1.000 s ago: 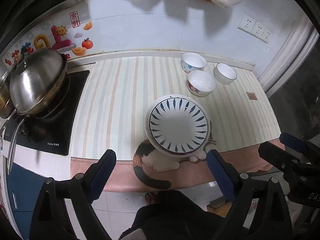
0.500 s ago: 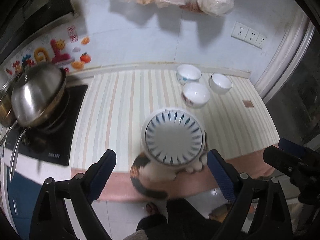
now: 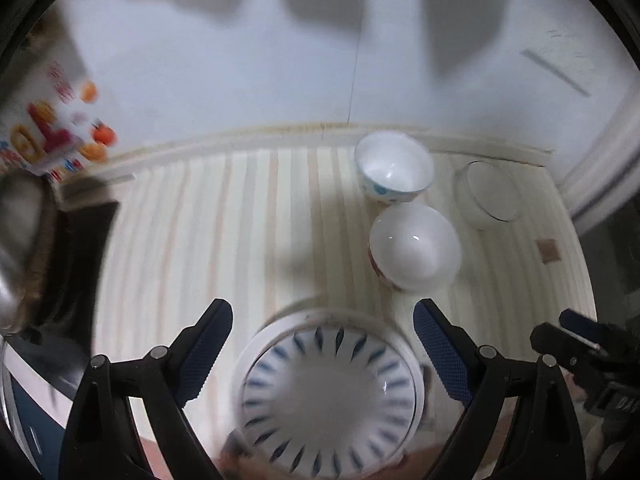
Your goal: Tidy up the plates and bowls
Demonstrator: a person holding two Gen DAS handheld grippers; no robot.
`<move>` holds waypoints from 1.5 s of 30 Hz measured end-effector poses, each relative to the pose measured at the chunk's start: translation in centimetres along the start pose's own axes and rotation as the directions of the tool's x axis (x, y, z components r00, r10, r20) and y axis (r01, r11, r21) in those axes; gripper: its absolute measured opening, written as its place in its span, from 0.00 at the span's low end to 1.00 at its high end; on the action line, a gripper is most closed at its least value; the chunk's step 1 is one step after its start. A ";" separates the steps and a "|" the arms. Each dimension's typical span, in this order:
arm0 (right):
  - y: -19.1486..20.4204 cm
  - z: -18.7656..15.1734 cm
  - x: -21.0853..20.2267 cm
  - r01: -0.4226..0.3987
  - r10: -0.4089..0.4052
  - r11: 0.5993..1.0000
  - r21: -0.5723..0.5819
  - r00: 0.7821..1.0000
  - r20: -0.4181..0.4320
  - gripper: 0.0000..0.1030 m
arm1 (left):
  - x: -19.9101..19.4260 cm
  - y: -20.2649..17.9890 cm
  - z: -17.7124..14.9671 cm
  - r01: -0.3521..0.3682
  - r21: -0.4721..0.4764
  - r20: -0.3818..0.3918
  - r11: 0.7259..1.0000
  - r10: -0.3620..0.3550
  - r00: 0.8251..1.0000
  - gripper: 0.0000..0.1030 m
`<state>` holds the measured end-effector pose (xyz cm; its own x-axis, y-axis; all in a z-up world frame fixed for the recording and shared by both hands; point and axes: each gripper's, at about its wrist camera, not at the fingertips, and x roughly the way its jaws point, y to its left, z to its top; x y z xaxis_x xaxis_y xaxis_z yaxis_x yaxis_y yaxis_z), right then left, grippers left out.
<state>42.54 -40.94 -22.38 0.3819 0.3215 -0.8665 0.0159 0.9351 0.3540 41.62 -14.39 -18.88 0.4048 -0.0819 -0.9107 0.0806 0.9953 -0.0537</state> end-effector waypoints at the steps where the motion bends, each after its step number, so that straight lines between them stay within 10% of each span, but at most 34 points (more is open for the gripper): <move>1: -0.6 1.1 1.4 0.000 0.000 1.000 0.005 1.000 -0.021 0.88 | 2.1 0.1 1.1 0.021 -0.029 -0.044 0.999 -0.022 0.999 0.82; 6: -2.9 5.8 8.9 -0.006 0.004 1.000 -0.013 0.991 -0.130 0.74 | 9.4 -0.1 4.1 0.062 -0.111 -0.179 0.992 -0.081 0.981 0.54; 18: -4.9 10.1 19.0 -0.078 0.075 0.997 0.001 0.955 -0.285 0.14 | 17.8 -2.8 5.1 0.143 -0.128 -0.355 0.981 -0.180 0.917 0.23; 34: -5.3 8.0 12.7 -0.101 0.088 0.994 -0.032 0.958 -0.271 0.13 | 9.2 -7.2 0.9 0.170 -0.045 -0.290 0.984 -0.176 0.941 0.21; 45: -9.9 1.4 6.8 -0.079 0.075 0.997 -0.001 0.954 -0.292 0.13 | 7.2 -11.7 -2.9 0.210 0.023 -0.328 0.977 -0.191 0.925 0.21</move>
<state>46.27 -48.22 -31.27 0.0957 0.4202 -0.9024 -0.0152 0.9070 0.4208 40.95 -26.44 -25.99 0.0599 -0.2490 -0.9666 0.1852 0.9543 -0.2344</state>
